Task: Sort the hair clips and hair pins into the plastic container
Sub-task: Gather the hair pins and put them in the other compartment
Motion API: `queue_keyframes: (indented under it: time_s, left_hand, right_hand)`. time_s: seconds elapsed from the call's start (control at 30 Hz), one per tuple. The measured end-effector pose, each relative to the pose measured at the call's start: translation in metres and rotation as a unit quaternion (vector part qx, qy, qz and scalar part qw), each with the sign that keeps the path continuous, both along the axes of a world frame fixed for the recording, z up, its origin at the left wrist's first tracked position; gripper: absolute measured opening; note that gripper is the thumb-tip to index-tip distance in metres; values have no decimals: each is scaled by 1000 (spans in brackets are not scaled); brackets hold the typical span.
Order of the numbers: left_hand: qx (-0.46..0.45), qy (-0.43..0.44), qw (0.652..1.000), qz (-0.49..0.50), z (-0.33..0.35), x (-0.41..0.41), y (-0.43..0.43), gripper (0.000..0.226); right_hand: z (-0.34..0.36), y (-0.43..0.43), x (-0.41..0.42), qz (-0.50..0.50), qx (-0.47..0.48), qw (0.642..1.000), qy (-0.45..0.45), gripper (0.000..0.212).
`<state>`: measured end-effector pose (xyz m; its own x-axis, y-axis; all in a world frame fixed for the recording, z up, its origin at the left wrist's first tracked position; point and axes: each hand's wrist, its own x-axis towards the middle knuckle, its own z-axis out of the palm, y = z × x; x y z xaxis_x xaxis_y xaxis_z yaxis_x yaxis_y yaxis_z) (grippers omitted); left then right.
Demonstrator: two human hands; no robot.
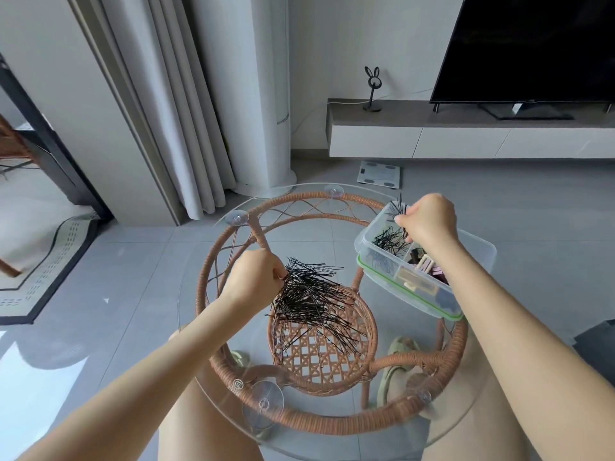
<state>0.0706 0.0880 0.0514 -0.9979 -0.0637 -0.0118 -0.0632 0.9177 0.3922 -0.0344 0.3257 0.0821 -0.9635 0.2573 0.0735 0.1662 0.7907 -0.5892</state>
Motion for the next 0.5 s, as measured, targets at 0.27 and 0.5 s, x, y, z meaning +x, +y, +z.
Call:
queue_keyframes:
  time_s: [0.27,0.5]
  left_hand:
    - [-3,1,1000,-2,13,-3,3,20]
    - [23,17,999,-23,38,-19,19,15]
  right_hand:
    - [-14,-16,-10,47,-2,992,-117,24]
    - [-7,26,-2,27,-22,999,18,47]
